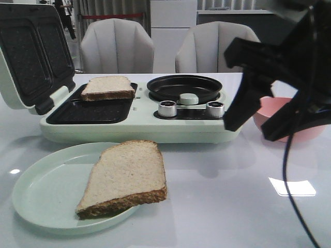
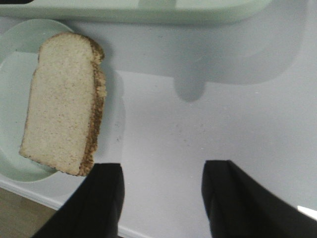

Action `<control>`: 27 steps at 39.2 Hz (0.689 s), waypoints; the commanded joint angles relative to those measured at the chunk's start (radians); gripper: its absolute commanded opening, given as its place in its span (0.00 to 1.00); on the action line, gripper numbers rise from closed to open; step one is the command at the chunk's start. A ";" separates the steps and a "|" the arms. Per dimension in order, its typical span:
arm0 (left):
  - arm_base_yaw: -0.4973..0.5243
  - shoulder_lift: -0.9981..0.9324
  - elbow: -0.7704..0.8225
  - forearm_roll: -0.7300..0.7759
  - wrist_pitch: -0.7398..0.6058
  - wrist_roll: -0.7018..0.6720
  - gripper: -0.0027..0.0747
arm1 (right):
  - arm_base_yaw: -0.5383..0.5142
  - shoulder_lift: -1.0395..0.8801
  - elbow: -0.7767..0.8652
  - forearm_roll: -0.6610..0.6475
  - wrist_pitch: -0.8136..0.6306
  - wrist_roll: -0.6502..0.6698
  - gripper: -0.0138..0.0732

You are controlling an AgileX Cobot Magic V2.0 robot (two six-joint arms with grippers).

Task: Make breakfast with bread and shrimp
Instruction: 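Lower the right gripper and grasp the remaining bread slice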

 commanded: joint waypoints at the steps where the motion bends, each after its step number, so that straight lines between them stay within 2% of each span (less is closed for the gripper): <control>1: 0.000 0.011 -0.027 -0.006 -0.080 -0.013 0.77 | 0.004 0.034 -0.060 0.140 -0.051 -0.109 0.69; 7: 0.000 0.011 -0.027 -0.006 -0.080 -0.013 0.77 | 0.004 0.103 -0.097 0.365 -0.015 -0.319 0.69; 19: 0.000 0.011 -0.027 -0.006 -0.080 -0.013 0.77 | 0.003 0.267 -0.148 0.855 0.111 -0.844 0.69; 23: 0.000 0.011 -0.027 -0.006 -0.080 -0.013 0.77 | 0.001 0.323 -0.148 0.956 0.089 -0.916 0.69; 27: 0.000 0.011 -0.027 -0.006 -0.080 -0.013 0.77 | -0.006 0.369 -0.148 0.989 0.075 -0.940 0.69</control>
